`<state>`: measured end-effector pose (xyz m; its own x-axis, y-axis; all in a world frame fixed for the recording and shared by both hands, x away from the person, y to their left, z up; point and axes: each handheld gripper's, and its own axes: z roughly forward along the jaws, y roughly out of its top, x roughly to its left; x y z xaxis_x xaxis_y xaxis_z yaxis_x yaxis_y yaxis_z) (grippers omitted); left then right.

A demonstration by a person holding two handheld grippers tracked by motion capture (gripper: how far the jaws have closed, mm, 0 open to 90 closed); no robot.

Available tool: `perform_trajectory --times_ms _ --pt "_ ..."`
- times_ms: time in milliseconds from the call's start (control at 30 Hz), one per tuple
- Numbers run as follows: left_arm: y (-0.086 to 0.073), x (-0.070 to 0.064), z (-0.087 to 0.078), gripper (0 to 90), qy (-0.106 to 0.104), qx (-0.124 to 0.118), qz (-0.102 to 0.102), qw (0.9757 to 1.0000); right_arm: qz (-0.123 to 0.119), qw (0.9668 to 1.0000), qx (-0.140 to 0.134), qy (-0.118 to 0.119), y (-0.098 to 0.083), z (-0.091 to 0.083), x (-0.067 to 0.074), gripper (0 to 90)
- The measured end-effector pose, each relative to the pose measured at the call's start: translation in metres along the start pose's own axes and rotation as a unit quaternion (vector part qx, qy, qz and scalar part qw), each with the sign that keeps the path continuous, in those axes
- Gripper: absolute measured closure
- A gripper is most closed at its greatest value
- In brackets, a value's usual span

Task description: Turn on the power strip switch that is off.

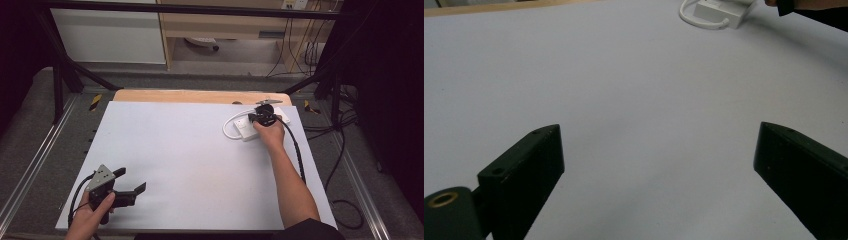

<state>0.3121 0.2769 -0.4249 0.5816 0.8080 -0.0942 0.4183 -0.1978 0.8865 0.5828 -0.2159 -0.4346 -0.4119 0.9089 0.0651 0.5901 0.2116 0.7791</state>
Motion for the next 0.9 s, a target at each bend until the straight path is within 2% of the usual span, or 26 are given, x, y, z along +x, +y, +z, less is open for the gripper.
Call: perform_trajectory --times_ms 33,167,600,667,900 --pt "0.0000 0.0000 -0.0001 6.1 0.000 0.000 0.000 1.0000 0.000 1.0000 -0.007 0.002 -0.0011 0.0008 0.0003 90.0" --pt "-0.0005 0.0006 -0.0003 6.1 0.000 0.000 -0.002 1.0000 0.006 0.9999 -0.007 0.007 -0.0006 0.0020 0.0001 90.0" --pt "-0.0003 0.0006 -0.0002 6.1 0.000 0.001 -0.001 1.0000 -0.009 0.9999 -0.009 0.004 -0.0003 0.0021 0.0003 90.0" --pt "-0.0004 0.0004 -0.0001 6.1 0.000 0.001 -0.001 1.0000 -0.002 0.9999 -0.014 0.006 0.0007 0.0016 0.0000 90.0" --pt "-0.0004 0.0005 0.0000 6.1 0.000 0.001 -0.001 1.0000 -0.002 0.9997 -0.026 0.002 0.0065 -0.0036 -0.0022 90.0"
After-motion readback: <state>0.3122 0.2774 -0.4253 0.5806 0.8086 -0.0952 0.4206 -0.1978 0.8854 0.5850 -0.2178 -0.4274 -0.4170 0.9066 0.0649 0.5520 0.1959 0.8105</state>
